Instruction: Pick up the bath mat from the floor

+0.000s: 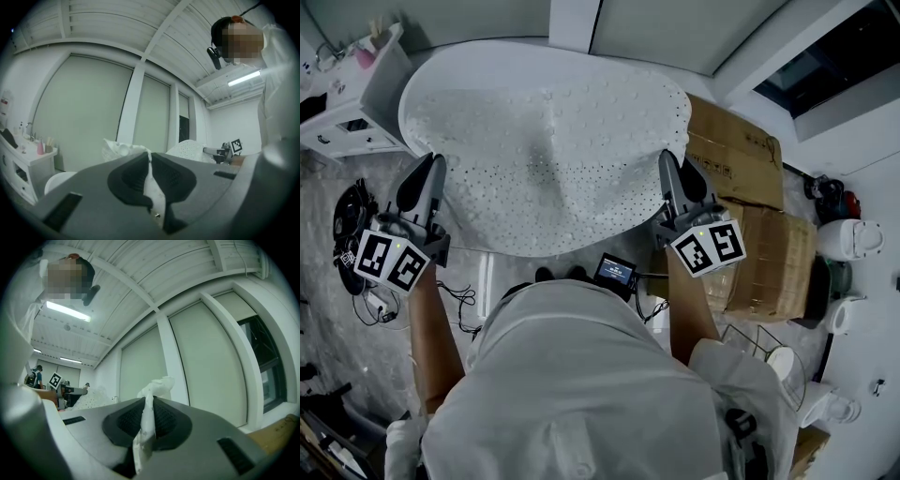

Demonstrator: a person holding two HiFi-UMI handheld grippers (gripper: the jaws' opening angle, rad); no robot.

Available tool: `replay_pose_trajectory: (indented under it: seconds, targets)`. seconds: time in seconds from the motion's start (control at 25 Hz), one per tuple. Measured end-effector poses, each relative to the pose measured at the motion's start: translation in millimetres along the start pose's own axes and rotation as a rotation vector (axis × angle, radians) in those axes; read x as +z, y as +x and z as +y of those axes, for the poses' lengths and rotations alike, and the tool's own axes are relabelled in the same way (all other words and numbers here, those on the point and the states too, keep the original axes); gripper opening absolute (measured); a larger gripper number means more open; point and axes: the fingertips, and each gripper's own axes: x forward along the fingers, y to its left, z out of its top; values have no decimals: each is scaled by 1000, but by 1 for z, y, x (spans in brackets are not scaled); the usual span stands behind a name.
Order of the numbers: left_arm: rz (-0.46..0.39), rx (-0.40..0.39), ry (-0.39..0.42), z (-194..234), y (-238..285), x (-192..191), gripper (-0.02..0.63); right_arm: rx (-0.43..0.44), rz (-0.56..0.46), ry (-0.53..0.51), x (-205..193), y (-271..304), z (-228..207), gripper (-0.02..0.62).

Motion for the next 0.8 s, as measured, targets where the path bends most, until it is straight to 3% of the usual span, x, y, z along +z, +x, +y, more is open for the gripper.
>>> replay_pose_trajectory:
  seconds: [0.8]
  targets:
    - [14,-14,-44,-4,4,2,26,-2,21,27,-2,-1,0,48]
